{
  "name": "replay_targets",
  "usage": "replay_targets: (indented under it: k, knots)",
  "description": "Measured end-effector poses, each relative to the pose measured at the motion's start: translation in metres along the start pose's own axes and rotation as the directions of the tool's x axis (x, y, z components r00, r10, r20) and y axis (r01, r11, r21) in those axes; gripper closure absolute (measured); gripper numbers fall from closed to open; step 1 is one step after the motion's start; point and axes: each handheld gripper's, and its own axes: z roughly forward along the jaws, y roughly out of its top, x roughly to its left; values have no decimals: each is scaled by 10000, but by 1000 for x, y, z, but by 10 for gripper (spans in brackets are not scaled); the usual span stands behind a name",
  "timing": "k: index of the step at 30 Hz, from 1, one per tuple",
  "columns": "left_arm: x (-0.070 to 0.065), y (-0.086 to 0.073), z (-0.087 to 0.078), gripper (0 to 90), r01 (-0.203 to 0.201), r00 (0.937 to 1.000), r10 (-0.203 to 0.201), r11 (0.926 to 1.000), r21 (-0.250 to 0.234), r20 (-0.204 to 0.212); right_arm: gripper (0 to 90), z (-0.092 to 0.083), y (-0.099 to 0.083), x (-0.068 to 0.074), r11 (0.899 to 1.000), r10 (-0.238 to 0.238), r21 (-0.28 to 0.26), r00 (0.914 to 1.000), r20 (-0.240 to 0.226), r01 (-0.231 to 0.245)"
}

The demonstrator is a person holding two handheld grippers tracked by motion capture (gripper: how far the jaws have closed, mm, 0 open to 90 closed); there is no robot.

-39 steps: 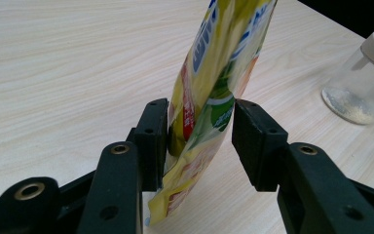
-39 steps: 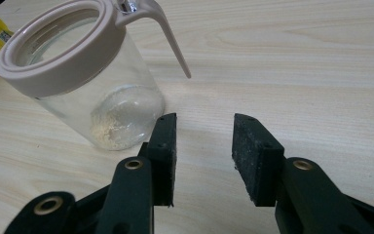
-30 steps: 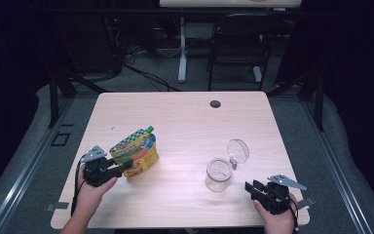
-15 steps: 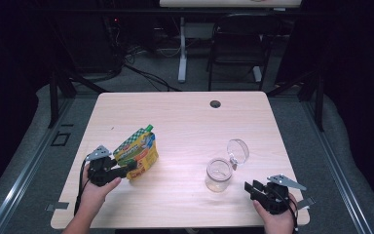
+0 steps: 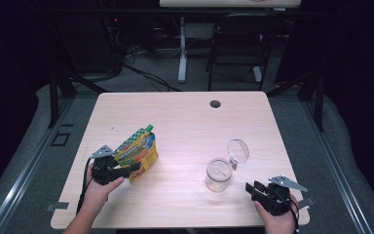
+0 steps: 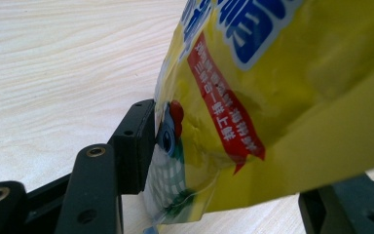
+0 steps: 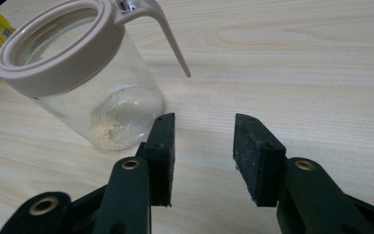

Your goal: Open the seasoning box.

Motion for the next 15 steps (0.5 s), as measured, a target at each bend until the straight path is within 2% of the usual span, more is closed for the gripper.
replay_targets:
  k: [15]
  knots:
    - [5,-2,12,430,-71,9999,72,9999,154,-95,599,1,-1,0,10000,-21,66,10000,37,20]
